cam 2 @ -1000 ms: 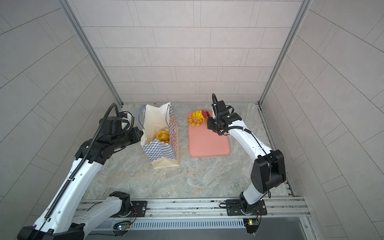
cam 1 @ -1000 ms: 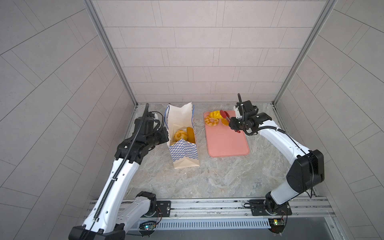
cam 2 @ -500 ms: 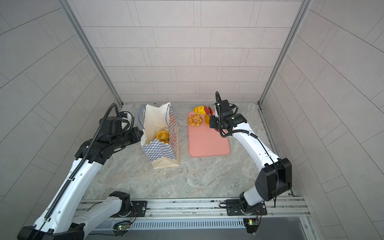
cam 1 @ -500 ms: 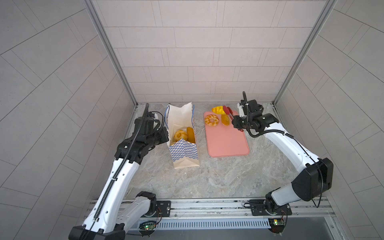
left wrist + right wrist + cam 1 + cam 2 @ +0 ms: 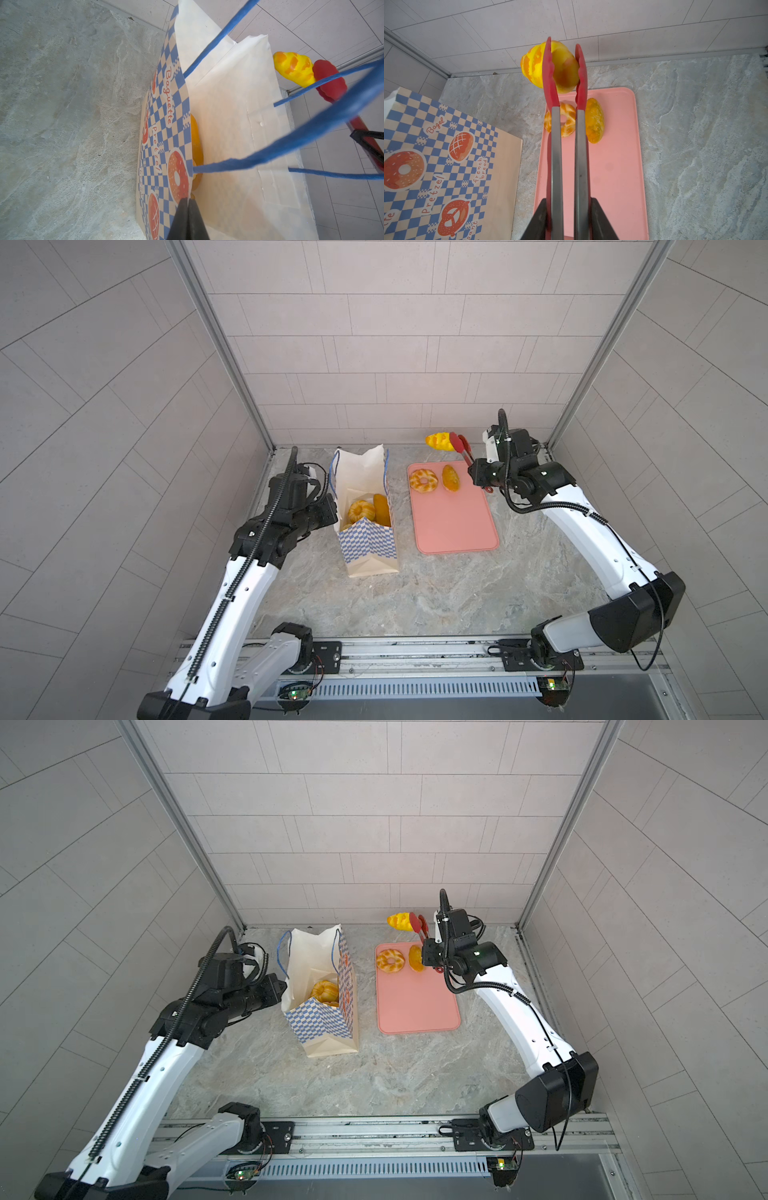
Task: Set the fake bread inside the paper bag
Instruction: 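Lift the clamped yellow oval roll up off the tray with the right tongs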
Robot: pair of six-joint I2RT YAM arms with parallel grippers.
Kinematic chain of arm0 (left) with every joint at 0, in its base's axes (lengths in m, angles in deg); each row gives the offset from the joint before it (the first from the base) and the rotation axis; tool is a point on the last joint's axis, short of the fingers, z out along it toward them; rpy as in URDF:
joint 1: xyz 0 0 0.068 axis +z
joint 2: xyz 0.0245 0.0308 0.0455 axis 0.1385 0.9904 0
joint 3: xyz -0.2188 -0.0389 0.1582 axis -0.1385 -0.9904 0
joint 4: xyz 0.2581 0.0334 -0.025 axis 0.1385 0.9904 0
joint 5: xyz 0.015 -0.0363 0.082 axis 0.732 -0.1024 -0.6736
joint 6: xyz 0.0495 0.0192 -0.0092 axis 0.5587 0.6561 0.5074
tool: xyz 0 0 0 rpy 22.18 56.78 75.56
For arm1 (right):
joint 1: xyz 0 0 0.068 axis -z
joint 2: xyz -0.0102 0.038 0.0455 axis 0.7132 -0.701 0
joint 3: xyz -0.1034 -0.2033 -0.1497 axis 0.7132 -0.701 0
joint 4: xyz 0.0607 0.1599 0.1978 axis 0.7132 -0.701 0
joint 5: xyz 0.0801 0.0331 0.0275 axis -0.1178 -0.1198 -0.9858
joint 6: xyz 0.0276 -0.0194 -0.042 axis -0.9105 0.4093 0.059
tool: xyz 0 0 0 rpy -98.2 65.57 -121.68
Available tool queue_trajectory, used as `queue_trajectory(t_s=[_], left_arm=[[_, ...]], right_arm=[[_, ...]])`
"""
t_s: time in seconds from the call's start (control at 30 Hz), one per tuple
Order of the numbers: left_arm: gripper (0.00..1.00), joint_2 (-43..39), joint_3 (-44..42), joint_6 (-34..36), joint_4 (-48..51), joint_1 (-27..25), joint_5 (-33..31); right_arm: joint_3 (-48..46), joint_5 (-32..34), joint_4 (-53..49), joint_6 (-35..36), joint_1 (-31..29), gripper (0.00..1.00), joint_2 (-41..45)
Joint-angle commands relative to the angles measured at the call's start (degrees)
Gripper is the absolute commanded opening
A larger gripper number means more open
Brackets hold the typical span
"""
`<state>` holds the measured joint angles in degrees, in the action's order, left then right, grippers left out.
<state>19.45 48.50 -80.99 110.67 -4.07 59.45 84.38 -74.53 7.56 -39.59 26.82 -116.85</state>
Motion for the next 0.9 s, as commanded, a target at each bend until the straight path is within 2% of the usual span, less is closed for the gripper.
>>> queue_trajectory(t_s=[0.0,0.87], left_arm=[[0.07,-0.3,0.8,0.5,0.9,-0.1,-0.2],[0.07,-0.2,0.6,0.5,0.7,0.0,-0.3]], right_arm=[[2.6,0.9,0.7,0.2,0.2,0.31,2.5],[14.4,0.3,-0.8,0.3,0.2,0.32,5.0]])
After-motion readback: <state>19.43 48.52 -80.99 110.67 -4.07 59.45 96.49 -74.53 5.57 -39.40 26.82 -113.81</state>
